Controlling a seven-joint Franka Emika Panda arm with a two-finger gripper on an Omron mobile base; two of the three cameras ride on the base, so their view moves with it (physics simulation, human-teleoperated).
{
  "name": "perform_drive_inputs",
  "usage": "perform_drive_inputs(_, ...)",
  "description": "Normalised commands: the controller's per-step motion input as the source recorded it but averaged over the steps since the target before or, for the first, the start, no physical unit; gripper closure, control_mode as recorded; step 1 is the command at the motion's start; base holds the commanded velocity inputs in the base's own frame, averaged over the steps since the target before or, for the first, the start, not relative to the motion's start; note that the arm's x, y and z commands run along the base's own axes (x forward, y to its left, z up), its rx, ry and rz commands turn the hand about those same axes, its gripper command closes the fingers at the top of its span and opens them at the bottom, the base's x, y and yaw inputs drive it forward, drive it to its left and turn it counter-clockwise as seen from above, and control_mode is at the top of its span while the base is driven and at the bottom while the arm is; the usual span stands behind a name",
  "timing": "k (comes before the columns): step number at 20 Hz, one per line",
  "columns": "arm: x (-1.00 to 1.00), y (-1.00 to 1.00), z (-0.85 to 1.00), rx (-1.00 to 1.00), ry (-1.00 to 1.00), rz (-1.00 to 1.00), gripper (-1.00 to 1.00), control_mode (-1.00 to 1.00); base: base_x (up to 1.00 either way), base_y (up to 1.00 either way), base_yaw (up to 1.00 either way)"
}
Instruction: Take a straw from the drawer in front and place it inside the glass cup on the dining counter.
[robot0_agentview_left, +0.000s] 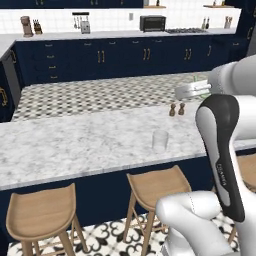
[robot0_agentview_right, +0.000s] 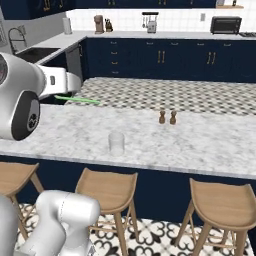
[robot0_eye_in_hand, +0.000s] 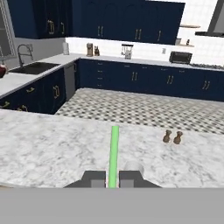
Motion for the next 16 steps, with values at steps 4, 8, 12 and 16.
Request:
perform_drive_inputs(4,0.38,-0.10,-0.07,0.21,0.03,0.22,1.00,-1.00,0.34,-0.01,0.09)
perform_drive_inputs(8,0.65,-0.08,-0.13,0.45,0.19,0.50,1.00,-1.00,0.00,0.00,0.00)
perform_drive_inputs(12,0.36,-0.02,-0.22,0.40,0.21,0.33,1.00,-1.00,0.00,0.00,0.00)
perform_drive_inputs(16,0.49,-0.03,-0.38,0.33,0.18,0.18,1.00,-1.00,0.00,0.00,0.00)
